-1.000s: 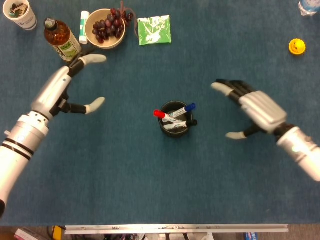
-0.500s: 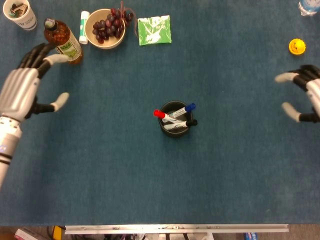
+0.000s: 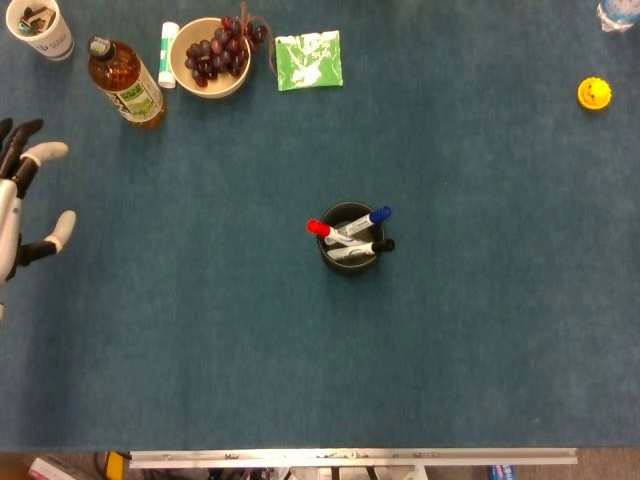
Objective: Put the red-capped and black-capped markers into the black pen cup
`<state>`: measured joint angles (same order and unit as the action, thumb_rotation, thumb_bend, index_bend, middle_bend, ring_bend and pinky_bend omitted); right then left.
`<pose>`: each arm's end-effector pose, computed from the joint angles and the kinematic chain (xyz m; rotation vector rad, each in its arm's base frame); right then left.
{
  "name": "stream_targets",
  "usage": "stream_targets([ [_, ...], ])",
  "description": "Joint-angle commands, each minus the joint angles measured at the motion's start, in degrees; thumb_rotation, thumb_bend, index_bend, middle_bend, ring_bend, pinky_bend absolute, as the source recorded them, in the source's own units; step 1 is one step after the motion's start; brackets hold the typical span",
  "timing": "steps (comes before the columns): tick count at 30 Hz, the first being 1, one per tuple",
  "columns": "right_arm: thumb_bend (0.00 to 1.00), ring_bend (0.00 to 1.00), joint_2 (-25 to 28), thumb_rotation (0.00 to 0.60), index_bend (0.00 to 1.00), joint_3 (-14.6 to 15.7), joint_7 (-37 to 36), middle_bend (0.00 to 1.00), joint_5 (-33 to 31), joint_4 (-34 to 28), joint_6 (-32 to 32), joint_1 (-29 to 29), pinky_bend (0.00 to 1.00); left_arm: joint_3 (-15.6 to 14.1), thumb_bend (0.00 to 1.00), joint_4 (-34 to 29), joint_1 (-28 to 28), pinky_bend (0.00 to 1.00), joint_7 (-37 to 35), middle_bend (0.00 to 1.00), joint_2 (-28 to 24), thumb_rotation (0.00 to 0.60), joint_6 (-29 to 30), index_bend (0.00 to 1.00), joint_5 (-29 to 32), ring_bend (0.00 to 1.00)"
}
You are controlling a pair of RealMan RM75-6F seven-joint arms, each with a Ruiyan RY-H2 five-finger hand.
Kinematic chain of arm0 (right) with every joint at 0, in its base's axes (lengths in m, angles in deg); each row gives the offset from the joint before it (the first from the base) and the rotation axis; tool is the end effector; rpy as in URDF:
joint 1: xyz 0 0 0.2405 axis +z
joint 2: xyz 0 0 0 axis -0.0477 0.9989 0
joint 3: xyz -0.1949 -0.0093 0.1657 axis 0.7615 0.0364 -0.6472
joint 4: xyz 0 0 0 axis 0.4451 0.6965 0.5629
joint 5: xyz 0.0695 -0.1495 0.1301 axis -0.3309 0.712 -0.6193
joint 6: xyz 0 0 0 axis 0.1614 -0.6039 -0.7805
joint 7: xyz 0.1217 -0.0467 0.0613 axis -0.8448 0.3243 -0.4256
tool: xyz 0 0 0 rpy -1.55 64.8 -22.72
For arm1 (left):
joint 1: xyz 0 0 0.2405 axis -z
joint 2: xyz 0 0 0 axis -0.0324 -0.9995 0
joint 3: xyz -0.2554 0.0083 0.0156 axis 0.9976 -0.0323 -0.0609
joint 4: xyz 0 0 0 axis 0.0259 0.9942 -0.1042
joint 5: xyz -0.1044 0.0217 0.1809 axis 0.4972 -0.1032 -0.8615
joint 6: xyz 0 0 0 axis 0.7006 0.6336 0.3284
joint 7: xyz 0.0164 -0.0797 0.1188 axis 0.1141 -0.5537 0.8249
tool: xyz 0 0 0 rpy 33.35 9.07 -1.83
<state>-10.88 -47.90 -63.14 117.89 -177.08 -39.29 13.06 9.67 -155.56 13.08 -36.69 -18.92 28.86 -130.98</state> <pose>-0.2851 -0.2264 0.1558 1.4698 -0.9997 0.9443 -0.2625 0.2300 0.1299 -1.3812 -1.0070 -1.0634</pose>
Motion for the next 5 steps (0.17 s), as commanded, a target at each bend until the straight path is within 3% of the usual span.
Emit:
stream_targets([
  [1,0.37,0.32,0.5,0.600,0.44,-0.1,-0.3,0.41,0.1,-0.4,-1.0,-1.3,0.23,-0.4,0.30,-0.2,-1.6,0.08,0.8,0.12,0.5,0.600,2.5,0.25,-1.7,0.00],
  [5,0.37,0.32,0.8,0.600,0.44,-0.5,-0.6,0.41,0.3,-0.4,-2.0,-2.5,0.23,-0.6,0.30,-0.5,-2.5,0.08,1.3,0.12,0.5,0.600,3.1,0.25,-2.4,0.00],
])
